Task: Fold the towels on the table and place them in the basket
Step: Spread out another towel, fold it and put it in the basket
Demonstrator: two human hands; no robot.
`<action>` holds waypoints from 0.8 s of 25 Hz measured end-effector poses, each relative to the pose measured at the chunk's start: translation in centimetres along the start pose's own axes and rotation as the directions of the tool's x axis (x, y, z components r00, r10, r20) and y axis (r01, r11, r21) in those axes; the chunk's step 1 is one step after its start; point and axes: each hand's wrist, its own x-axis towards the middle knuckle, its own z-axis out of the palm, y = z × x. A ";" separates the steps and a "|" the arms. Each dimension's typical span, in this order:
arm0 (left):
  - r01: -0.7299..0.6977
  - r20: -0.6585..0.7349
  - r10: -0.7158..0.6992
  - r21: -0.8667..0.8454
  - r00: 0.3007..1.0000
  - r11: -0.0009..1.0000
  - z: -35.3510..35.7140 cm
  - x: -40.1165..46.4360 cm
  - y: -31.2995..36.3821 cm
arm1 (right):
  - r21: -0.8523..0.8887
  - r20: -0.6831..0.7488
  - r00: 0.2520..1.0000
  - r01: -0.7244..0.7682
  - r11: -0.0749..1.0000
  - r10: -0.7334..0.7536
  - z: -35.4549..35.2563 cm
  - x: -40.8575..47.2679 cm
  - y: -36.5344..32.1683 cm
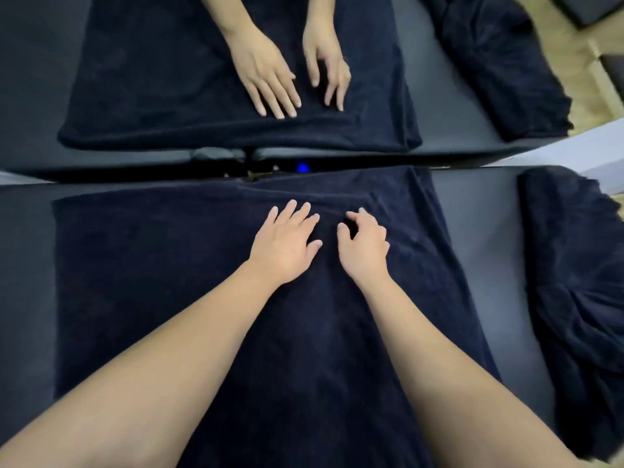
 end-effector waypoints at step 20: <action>0.045 -0.049 -0.044 0.025 0.998 0.999 4.5 16.7 19.5 | 0.575 -0.136 0.939 -0.185 0.797 0.316 -13.8 20.0 9.7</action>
